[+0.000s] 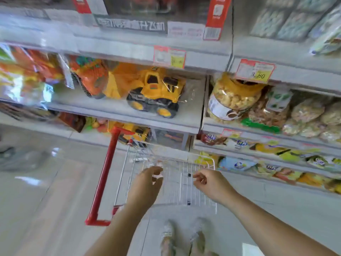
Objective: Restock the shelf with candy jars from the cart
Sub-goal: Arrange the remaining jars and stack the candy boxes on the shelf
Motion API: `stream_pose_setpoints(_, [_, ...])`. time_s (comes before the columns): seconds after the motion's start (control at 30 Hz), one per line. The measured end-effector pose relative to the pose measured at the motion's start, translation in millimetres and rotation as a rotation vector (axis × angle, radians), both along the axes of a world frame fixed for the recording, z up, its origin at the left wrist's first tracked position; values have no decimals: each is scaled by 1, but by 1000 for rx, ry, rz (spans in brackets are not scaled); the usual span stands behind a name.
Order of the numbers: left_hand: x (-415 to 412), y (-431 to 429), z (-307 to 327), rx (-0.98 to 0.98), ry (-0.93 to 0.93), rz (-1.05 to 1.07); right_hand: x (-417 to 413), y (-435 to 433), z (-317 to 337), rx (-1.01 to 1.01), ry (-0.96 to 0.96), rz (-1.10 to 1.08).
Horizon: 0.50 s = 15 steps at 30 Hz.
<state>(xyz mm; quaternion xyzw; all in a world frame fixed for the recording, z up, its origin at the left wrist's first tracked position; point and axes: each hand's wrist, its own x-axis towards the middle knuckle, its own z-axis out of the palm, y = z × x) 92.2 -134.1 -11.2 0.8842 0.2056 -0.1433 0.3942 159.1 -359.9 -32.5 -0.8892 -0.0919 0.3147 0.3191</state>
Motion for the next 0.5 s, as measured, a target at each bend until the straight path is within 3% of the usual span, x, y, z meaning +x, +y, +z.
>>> stream_pose_setpoints(0.23, [-23,24,-118,-57,233,88,-7,43,-125,-121,218,71])
stream_pose_setpoints(0.5, [22,27,-268,-39,409,295,33,92,-274,-50,394,-151])
